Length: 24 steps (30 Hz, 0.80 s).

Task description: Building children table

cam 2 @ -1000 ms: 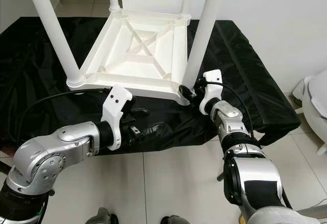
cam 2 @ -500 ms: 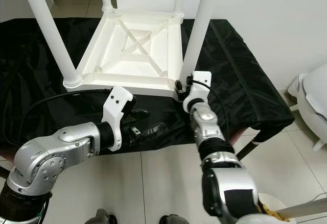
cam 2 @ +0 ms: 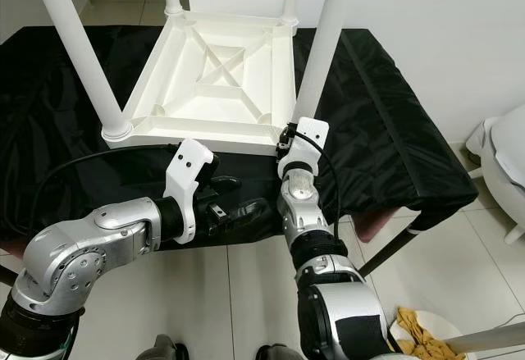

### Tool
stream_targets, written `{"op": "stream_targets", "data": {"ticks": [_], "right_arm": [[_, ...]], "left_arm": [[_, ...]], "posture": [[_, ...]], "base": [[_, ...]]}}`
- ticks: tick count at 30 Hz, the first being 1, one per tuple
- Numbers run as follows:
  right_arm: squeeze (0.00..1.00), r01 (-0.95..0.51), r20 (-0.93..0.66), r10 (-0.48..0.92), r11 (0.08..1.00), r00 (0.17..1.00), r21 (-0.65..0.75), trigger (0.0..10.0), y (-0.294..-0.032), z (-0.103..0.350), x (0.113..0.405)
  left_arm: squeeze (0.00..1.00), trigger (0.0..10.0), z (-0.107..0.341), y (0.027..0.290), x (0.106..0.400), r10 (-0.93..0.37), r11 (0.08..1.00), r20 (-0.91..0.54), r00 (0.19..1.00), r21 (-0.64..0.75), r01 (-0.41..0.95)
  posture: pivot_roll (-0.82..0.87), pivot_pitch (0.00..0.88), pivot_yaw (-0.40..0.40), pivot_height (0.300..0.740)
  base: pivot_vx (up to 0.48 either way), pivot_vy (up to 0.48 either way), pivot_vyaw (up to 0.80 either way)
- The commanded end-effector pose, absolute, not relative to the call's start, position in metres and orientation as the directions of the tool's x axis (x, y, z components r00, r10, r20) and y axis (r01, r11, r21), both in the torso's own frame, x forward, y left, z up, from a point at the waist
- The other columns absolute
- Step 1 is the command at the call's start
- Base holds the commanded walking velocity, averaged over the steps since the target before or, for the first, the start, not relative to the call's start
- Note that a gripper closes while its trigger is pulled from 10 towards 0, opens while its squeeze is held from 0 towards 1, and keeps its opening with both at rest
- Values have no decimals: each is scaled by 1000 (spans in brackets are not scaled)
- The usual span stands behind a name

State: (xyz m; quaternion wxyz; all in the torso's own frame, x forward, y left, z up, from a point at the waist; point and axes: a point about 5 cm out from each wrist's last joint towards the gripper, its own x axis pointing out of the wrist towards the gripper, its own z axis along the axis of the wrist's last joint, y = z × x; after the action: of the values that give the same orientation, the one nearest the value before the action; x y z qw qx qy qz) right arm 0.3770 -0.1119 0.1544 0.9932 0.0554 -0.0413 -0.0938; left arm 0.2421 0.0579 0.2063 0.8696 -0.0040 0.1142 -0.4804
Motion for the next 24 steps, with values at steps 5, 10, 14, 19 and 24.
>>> {"op": "stream_targets", "data": {"ticks": [5, 10, 14, 19, 24], "right_arm": [[0, 237, -34, -234, 965, 972, 113, 706, -113, 134, 369], [0, 245, -47, -241, 963, 969, 112, 10000, -114, 132, 368], [1000, 236, -17, -235, 968, 972, 86, 10000, -120, 133, 368], [1000, 229, -8, -229, 970, 973, 87, 10000, -121, 134, 368], [0, 81, 70, -86, 994, 994, 76, 10000, -125, 137, 365]], "left_arm": [[0, 10000, 206, 56, 236, -851, 514, -194, 488, -120, 849], [0, 10000, 206, 56, 236, -851, 515, -193, 489, -120, 849], [0, 10000, 205, 55, 235, -852, 513, -191, 487, -119, 850], [0, 10000, 205, 55, 235, -852, 512, -191, 487, -119, 850], [0, 10000, 205, 54, 235, -854, 509, -190, 484, -120, 852]], "posture": [[42, 107, -28, 740], [40, 103, -33, 740], [39, 93, -35, 740], [39, 93, -35, 740], [35, 87, -37, 740]], "base": [[0, 0, 0], [0, 0, 0], [0, 0, 0], [0, 0, 0], [0, 0, 0]]}}
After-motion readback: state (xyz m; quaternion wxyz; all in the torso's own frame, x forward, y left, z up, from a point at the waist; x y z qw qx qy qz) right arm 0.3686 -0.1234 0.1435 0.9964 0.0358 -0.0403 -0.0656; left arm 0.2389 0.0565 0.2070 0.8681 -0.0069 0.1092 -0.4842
